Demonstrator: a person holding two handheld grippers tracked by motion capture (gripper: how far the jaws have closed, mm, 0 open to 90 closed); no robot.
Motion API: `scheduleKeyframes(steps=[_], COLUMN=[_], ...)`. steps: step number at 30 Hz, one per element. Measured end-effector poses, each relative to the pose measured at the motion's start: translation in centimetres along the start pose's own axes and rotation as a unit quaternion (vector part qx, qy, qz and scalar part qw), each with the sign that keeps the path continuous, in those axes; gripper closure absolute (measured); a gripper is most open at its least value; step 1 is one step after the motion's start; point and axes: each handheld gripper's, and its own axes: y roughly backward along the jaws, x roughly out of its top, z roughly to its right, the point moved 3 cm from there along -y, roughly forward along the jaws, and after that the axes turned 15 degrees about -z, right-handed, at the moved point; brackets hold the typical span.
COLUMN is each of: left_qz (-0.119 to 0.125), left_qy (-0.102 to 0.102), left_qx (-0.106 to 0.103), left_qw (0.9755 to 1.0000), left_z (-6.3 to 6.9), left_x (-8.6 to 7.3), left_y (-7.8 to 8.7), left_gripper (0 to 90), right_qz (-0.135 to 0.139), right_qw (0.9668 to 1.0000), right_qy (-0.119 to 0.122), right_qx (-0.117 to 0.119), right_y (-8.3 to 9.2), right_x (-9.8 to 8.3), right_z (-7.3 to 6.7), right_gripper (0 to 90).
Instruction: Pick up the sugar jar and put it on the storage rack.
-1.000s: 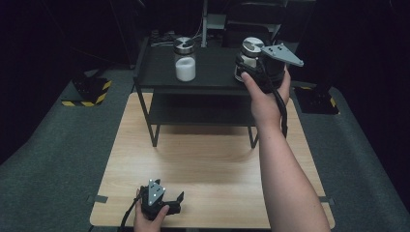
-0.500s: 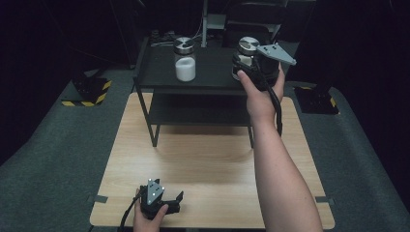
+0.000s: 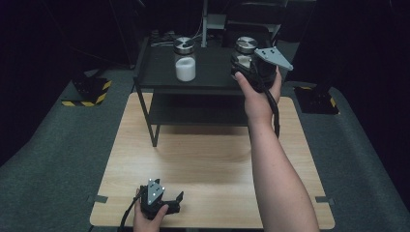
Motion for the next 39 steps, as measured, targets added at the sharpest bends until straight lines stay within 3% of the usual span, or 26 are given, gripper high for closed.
scheduleKeyframes(steps=[7, 10, 12, 16, 22, 39], left_qz=[0.0, -0.001, -0.002, -0.003, -0.002, -0.007], left_qy=[0.001, 0.0, -0.001, -0.002, -0.004, -0.011], left_qx=[-0.002, -0.001, -0.002, -0.001, -0.002, 0.001], left_qw=[1.0, 1.0, 1.0, 1.0, 1.0, 0.9999], left_z=[-0.1, -0.1, -0.1, 0.0, 0.0, 0.1], left_x=[0.0, 0.0, 0.1, 0.1, 0.1, 0.2], left_y=[0.0, 0.0, 0.0, -0.1, -0.1, -0.1], left_gripper=[0.7, 0.7, 0.7, 0.7, 0.7, 0.7], right_qz=[-0.009, -0.013, -0.015, 0.006, 0.019, 0.034], right_qw=[0.9999, 0.9998, 0.9999, 0.9999, 0.9996, 0.9973], right_qy=[-0.009, -0.011, -0.004, 0.01, 0.012, 0.033], right_qx=[0.007, 0.01, 0.0, 0.0, 0.018, 0.056], right_y=[0.1, 0.1, 0.3, 1.0, 1.9, 6.6], right_x=[0.3, 0.3, 0.3, -0.3, -1.0, -6.1], right_z=[0.2, 0.4, 0.2, 0.0, 0.4, 2.3], right_gripper=[25.9, 19.6, 14.2, 0.1, 0.2, 0.2])
